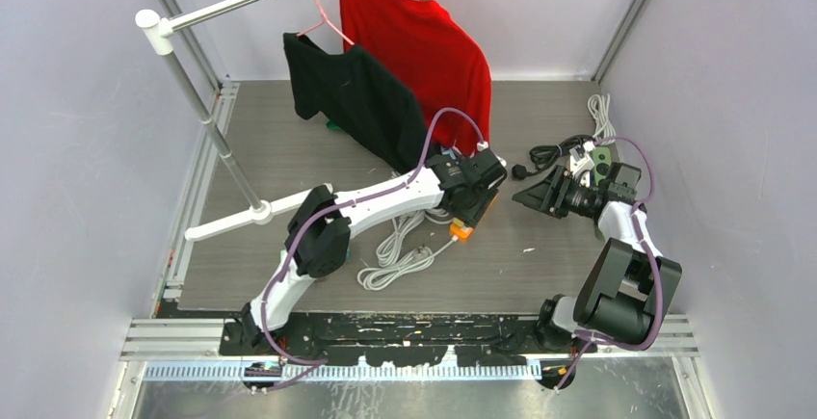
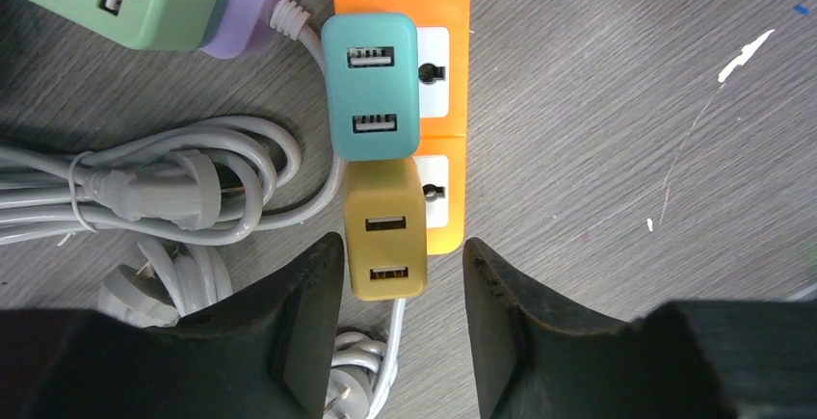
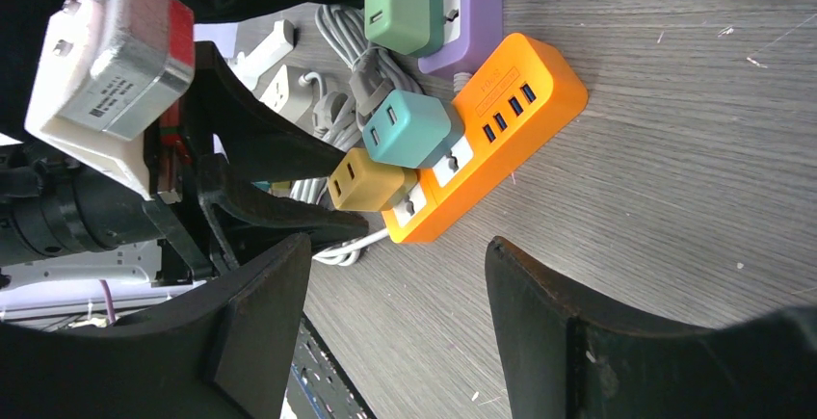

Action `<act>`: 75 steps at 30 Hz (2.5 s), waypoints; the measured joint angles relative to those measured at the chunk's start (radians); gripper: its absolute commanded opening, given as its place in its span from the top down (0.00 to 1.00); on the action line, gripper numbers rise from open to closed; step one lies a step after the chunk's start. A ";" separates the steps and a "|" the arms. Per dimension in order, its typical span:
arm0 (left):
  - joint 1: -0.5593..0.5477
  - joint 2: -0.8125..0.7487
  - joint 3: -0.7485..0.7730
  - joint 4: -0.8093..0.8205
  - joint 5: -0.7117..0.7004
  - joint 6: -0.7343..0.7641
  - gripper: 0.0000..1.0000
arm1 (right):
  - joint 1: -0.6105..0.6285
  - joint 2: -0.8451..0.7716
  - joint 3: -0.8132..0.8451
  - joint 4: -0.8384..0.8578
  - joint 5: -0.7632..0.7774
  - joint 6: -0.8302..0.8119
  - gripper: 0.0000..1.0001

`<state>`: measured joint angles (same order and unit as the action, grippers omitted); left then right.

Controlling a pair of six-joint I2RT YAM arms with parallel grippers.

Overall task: Pull the plug off the socket
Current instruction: Move the socket to the center of the board.

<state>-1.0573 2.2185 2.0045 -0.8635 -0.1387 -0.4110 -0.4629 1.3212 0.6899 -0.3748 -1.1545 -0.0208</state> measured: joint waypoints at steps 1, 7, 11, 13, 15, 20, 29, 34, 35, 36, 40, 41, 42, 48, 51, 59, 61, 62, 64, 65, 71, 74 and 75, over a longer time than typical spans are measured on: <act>0.000 0.003 0.000 0.000 0.002 -0.001 0.54 | 0.000 0.000 0.000 0.000 0.000 0.000 0.28; 0.000 0.021 0.000 0.014 0.011 0.001 0.65 | -0.004 0.000 0.000 0.000 0.000 0.000 0.28; 0.002 0.022 0.000 0.015 0.012 0.006 0.83 | -0.005 0.000 0.000 0.000 -0.001 0.000 0.28; 0.003 0.022 -0.001 0.016 0.013 0.013 0.95 | -0.005 0.000 0.000 0.000 -0.002 0.000 0.28; 0.003 0.022 -0.005 0.020 0.013 0.026 1.00 | -0.006 0.000 0.000 0.000 -0.003 0.000 0.28; 0.003 -0.008 -0.066 0.066 0.023 0.061 1.00 | -0.006 0.000 0.000 0.000 -0.004 0.000 0.28; -0.004 -0.177 -0.356 0.261 0.125 0.189 1.00 | -0.006 0.000 0.005 -0.046 -0.011 -0.053 0.28; -0.016 -0.251 -0.481 0.340 0.209 0.272 1.00 | -0.006 0.010 0.072 -0.217 -0.012 -0.249 0.27; -0.021 -0.264 -0.504 0.356 0.224 0.292 1.00 | -0.006 0.019 0.099 -0.269 -0.011 -0.313 0.27; -0.027 -0.275 -0.521 0.365 0.236 0.307 1.00 | -0.006 0.042 0.150 -0.367 -0.011 -0.429 0.26; -0.061 -0.314 -0.586 0.406 0.278 0.358 1.00 | -0.006 0.180 0.316 -0.782 -0.010 -0.967 0.22; -0.070 -0.321 -0.599 0.416 0.285 0.368 1.00 | -0.006 0.224 0.340 -0.877 -0.005 -1.113 0.20; -0.078 -0.327 -0.611 0.427 0.290 0.372 1.00 | -0.006 0.264 0.352 -0.951 0.002 -1.237 0.17; -0.103 -0.351 -0.658 0.481 0.293 0.382 0.94 | 0.011 0.290 0.343 -1.155 0.061 -1.687 0.00; -0.103 -0.358 -0.674 0.503 0.289 0.368 0.82 | 0.037 0.213 0.324 -1.188 0.080 -1.772 0.00; -0.108 -0.360 -0.718 0.523 0.291 0.310 0.45 | 0.190 0.040 0.206 -1.106 0.158 -1.819 0.00; -0.113 -0.360 -0.760 0.516 0.288 0.298 0.44 | 0.220 0.019 0.176 -1.086 0.170 -1.831 0.00; -0.114 -0.360 -0.775 0.511 0.287 0.293 0.43 | 0.239 0.012 0.164 -1.071 0.173 -1.835 0.00; -0.114 -0.366 -0.795 0.507 0.279 0.287 0.42 | 0.268 0.003 0.146 -1.048 0.178 -1.839 0.00; -0.115 -0.374 -0.804 0.507 0.274 0.286 0.42 | 0.283 0.000 0.138 -1.035 0.178 -1.843 0.00; -0.122 -0.506 -0.843 0.523 0.211 0.276 0.42 | 0.327 -0.002 0.100 -0.959 0.177 -1.850 0.01; -0.122 -0.605 -0.872 0.541 0.171 0.261 0.42 | 0.332 -0.002 0.095 -0.934 0.178 -1.844 0.02; -0.123 -0.642 -0.885 0.550 0.156 0.260 0.41 | 0.333 -0.002 0.095 -0.929 0.179 -1.843 0.02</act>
<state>-1.1801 1.5768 1.1198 -0.3130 0.0174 -0.1513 -0.1299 1.3190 0.7853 -1.3041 -0.9760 -1.8633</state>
